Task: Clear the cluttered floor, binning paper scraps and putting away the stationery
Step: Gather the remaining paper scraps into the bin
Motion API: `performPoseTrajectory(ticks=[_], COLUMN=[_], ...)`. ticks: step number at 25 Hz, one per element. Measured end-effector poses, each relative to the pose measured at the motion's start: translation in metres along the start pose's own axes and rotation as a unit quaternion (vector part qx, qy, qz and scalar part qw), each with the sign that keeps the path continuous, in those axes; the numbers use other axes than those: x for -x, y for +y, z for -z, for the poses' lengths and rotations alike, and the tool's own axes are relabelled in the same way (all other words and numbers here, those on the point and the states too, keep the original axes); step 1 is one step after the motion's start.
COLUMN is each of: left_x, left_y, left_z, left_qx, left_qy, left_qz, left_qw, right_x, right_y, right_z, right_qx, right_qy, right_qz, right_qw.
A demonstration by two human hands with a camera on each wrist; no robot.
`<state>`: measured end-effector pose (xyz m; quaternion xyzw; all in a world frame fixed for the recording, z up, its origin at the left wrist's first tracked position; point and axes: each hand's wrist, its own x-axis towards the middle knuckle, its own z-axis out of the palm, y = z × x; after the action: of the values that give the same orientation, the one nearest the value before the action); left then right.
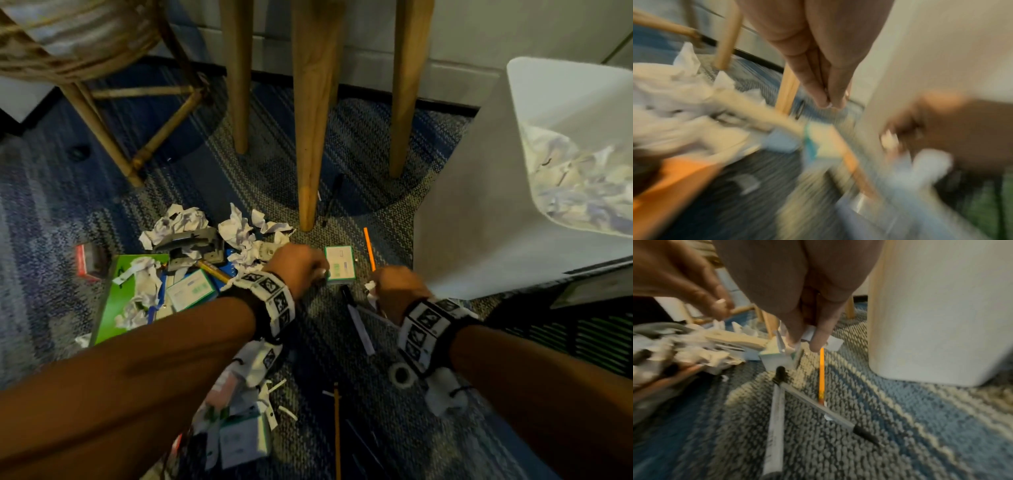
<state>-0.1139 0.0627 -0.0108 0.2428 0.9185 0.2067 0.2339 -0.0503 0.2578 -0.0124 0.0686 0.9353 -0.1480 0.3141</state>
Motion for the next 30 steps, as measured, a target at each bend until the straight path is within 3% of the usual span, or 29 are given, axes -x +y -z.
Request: performPoseTrajectory(ticks=[2,5,8,11,13,15,17,18,22,27,30], left_x=[0.001,0.010,0.016,0.015,0.016,0.014,0.009,0.006,-0.007,-0.015,0.008], left_y=[0.026,0.086,0.150,0.197,0.223,0.245,0.262,0.270,0.291,0.287,0.282], left_z=[0.023,0.062,0.101,0.126,0.135,0.138,0.137,0.136,0.130,0.115,0.115], left_qx=[0.113,0.206,0.267,0.296,0.299,0.303,0.319,0.325,0.318,0.129,0.078], left_qy=[0.083,0.172,0.230,0.257,0.270,0.279,0.279,0.279,0.286,0.178,0.178], left_qz=[0.013,-0.044,-0.098,-0.121,-0.129,-0.131,-0.135,-0.134,-0.116,-0.093,-0.134], left_qw=[0.990,0.962,0.931,0.912,0.906,0.902,0.895,0.894,0.896,0.971,0.972], right_x=[0.037,0.105,0.163,0.169,0.158,0.147,0.147,0.150,0.165,0.176,0.193], right_y=[0.003,-0.002,-0.006,0.020,0.050,0.072,0.081,0.085,0.094,0.107,0.100], right_z=[0.022,0.068,0.126,0.176,0.188,0.176,0.164,0.163,0.170,0.172,0.166], right_qx=[-0.030,-0.112,-0.200,-0.263,-0.259,-0.189,-0.152,-0.157,-0.273,-0.368,-0.358], right_qy=[0.035,0.169,0.337,0.478,0.480,0.416,0.347,0.340,0.393,0.470,0.529], right_qz=[0.051,0.135,0.174,0.113,0.037,-0.024,-0.021,-0.010,-0.001,0.019,0.074], right_qw=[0.998,0.970,0.903,0.830,0.837,0.889,0.925,0.927,0.878,0.802,0.766])
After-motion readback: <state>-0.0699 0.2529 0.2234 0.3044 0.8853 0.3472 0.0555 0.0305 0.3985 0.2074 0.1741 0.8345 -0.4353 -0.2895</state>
